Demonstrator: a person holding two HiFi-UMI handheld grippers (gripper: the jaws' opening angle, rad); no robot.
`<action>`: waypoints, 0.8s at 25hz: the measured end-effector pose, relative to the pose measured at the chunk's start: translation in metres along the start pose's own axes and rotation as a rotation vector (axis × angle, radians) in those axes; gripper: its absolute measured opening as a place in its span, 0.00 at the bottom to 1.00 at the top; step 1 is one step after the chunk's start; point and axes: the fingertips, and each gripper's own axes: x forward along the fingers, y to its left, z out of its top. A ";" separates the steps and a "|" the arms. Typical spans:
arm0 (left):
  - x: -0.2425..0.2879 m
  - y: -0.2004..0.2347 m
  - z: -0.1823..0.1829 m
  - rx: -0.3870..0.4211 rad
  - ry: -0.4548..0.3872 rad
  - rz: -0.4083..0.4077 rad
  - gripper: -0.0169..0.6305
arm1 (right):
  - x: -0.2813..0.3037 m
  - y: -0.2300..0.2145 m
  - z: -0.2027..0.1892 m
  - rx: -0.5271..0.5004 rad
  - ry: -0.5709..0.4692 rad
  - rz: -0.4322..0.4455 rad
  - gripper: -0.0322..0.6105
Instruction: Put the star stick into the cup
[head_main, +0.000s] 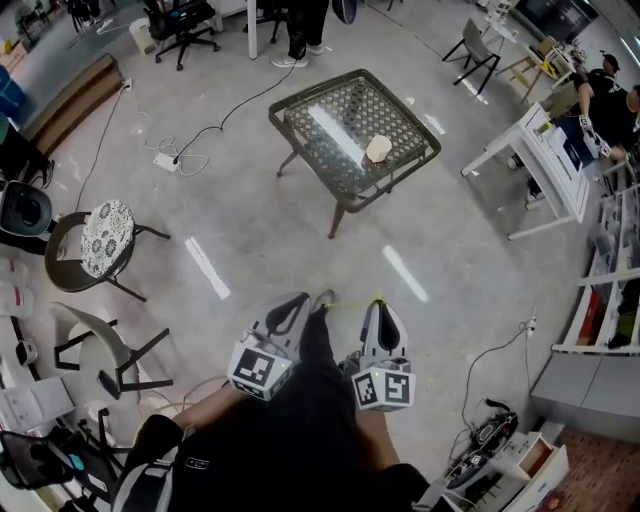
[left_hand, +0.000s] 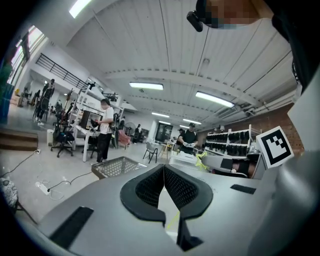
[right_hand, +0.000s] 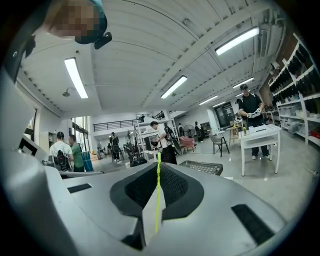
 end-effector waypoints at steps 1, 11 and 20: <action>0.010 0.006 0.002 0.005 0.004 0.004 0.05 | 0.013 -0.004 0.002 0.001 -0.003 0.007 0.08; 0.143 0.048 0.048 0.034 0.010 0.026 0.05 | 0.144 -0.076 0.045 -0.002 -0.006 0.051 0.08; 0.236 0.066 0.073 0.022 0.014 0.058 0.05 | 0.230 -0.140 0.070 0.007 -0.018 0.078 0.08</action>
